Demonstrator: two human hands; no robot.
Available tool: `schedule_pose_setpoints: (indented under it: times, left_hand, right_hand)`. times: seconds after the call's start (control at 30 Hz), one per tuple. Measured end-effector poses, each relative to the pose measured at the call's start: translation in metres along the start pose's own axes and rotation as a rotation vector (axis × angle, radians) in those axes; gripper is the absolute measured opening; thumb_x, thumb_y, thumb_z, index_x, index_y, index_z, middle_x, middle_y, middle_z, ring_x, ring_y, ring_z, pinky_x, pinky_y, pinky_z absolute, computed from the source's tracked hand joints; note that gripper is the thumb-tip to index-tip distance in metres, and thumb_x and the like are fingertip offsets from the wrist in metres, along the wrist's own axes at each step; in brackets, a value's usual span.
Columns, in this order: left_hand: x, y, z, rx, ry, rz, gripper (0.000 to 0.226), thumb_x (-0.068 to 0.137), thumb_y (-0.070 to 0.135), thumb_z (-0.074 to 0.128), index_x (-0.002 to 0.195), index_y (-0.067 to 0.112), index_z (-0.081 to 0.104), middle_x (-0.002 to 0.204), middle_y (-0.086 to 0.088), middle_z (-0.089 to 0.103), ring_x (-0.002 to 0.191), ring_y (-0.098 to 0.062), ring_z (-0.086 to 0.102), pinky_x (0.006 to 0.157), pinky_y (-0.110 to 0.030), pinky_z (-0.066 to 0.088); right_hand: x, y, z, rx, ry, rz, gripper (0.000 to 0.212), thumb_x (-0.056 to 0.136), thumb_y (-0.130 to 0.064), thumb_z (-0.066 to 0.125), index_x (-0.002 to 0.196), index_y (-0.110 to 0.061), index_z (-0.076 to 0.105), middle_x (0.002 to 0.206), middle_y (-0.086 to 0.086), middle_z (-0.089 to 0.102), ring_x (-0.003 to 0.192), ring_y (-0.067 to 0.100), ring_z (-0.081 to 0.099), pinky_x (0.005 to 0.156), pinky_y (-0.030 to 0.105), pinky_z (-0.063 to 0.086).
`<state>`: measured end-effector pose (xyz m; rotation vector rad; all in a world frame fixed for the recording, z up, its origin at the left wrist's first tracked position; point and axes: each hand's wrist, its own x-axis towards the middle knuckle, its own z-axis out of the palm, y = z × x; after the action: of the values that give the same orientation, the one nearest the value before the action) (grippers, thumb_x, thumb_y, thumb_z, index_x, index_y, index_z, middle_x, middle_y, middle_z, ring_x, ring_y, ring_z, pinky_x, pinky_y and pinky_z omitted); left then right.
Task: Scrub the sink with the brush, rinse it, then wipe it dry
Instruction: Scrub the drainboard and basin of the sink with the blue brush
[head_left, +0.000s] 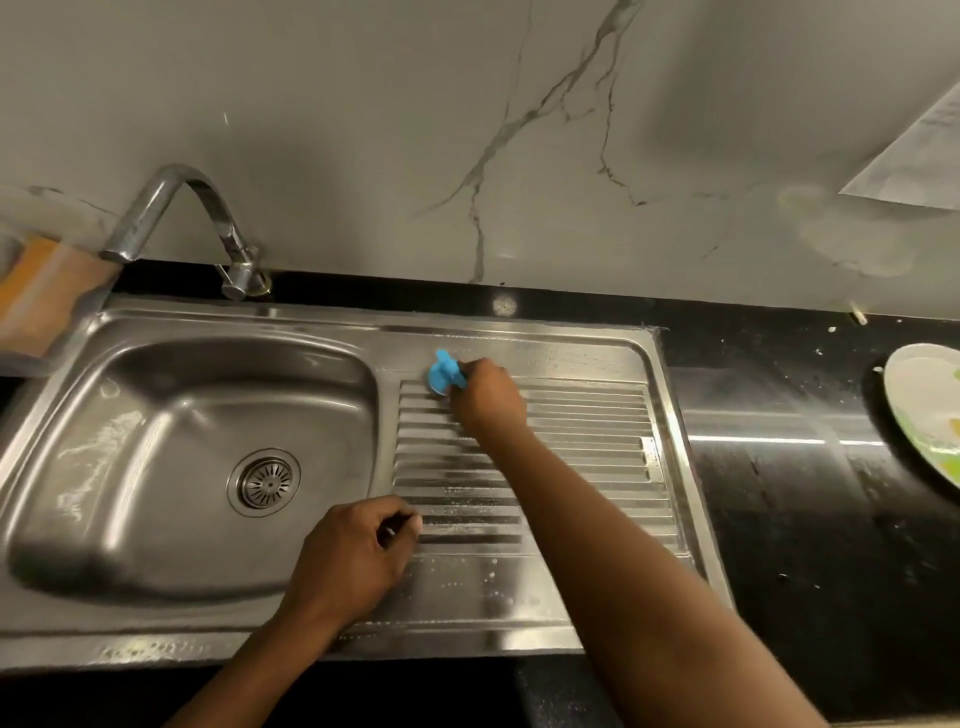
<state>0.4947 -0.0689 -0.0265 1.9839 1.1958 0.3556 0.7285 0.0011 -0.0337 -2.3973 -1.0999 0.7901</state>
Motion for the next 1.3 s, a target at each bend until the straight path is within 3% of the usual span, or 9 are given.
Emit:
schedule_pose_setpoints:
  times: [0.23, 0.33, 0.57, 0.73, 0.83, 1.03, 1.13, 1.2, 1.3]
  left_hand:
    - [0.006, 0.000, 0.002, -0.004, -0.038, 0.038, 0.008, 0.094, 0.039, 0.071, 0.089, 0.036, 0.076, 0.076, 0.027, 0.070, 0.075, 0.003, 0.067, 0.064, -0.018, 0.053]
    - [0.006, -0.001, 0.002, -0.020, -0.029, 0.036, 0.008, 0.094, 0.038, 0.072, 0.088, 0.035, 0.077, 0.077, 0.027, 0.070, 0.075, 0.003, 0.067, 0.064, -0.021, 0.056]
    - [0.007, -0.005, 0.006, -0.013, -0.083, 0.039, 0.007, 0.095, 0.040, 0.071, 0.090, 0.038, 0.076, 0.078, 0.028, 0.071, 0.076, 0.004, 0.068, 0.064, -0.013, 0.052]
    - [0.011, 0.003, 0.005, 0.012, -0.095, 0.056, 0.007, 0.094, 0.040, 0.072, 0.091, 0.037, 0.077, 0.079, 0.028, 0.071, 0.075, 0.002, 0.068, 0.065, -0.023, 0.057]
    - [0.013, 0.003, 0.005, 0.011, -0.094, 0.066, 0.008, 0.094, 0.040, 0.071, 0.090, 0.037, 0.077, 0.080, 0.028, 0.071, 0.076, 0.002, 0.068, 0.066, -0.022, 0.056]
    - [0.011, -0.001, 0.007, -0.001, -0.110, 0.087, 0.009, 0.095, 0.041, 0.070, 0.094, 0.036, 0.078, 0.080, 0.025, 0.072, 0.077, 0.002, 0.068, 0.067, -0.019, 0.056]
    - [0.008, 0.000, 0.007, 0.001, -0.102, 0.082, 0.010, 0.095, 0.041, 0.070, 0.094, 0.035, 0.078, 0.080, 0.026, 0.072, 0.076, 0.003, 0.069, 0.068, -0.022, 0.058]
    - [0.008, -0.002, 0.007, 0.004, -0.093, 0.081, 0.009, 0.095, 0.040, 0.070, 0.092, 0.036, 0.078, 0.079, 0.027, 0.072, 0.075, 0.002, 0.069, 0.067, -0.025, 0.059]
    - [0.006, -0.003, 0.006, 0.006, -0.097, 0.072, 0.008, 0.095, 0.039, 0.071, 0.090, 0.037, 0.077, 0.079, 0.027, 0.072, 0.074, 0.001, 0.069, 0.066, -0.028, 0.060]
  right_hand:
    - [0.017, 0.146, -0.120, -0.133, 0.154, 0.259, 0.027, 0.098, -0.031, 0.069, 0.113, -0.008, 0.068, 0.096, 0.007, 0.072, 0.085, 0.021, 0.069, 0.079, 0.041, 0.060]
    - [0.003, 0.180, -0.140, -0.079, 0.299, 0.358, 0.029, 0.097, -0.024, 0.069, 0.122, -0.008, 0.070, 0.101, 0.011, 0.074, 0.082, 0.024, 0.069, 0.073, 0.043, 0.061]
    - [-0.028, 0.088, -0.043, 0.220, 0.279, 0.175, 0.017, 0.105, -0.034, 0.058, 0.101, -0.020, 0.067, 0.083, -0.004, 0.069, 0.078, 0.017, 0.071, 0.062, 0.027, 0.050]
    - [-0.038, 0.017, 0.022, 0.106, 0.120, -0.039, 0.037, 0.104, -0.031, 0.060, 0.140, -0.027, 0.060, 0.111, -0.003, 0.071, 0.091, 0.014, 0.068, 0.069, 0.025, 0.050]
    - [-0.035, 0.032, 0.019, 0.034, 0.108, -0.048, 0.044, 0.103, -0.032, 0.059, 0.146, -0.034, 0.054, 0.113, -0.001, 0.073, 0.088, 0.017, 0.071, 0.078, 0.040, 0.062]
    - [-0.042, 0.142, -0.082, 0.005, 0.309, 0.154, 0.011, 0.103, -0.033, 0.059, 0.107, -0.025, 0.067, 0.086, -0.003, 0.068, 0.076, 0.016, 0.064, 0.059, 0.029, 0.044]
    - [-0.043, 0.183, -0.113, -0.028, 0.431, 0.332, 0.024, 0.104, -0.024, 0.057, 0.124, -0.017, 0.068, 0.102, 0.005, 0.072, 0.076, 0.017, 0.060, 0.065, 0.032, 0.046]
    - [-0.044, 0.178, -0.105, -0.006, 0.459, 0.340, 0.030, 0.105, -0.022, 0.055, 0.133, -0.017, 0.063, 0.109, 0.007, 0.072, 0.086, 0.021, 0.066, 0.071, 0.038, 0.056]
    - [-0.056, 0.130, -0.058, 0.122, 0.419, 0.234, 0.017, 0.107, -0.027, 0.053, 0.115, -0.023, 0.066, 0.091, -0.004, 0.069, 0.080, 0.014, 0.067, 0.064, 0.027, 0.052]
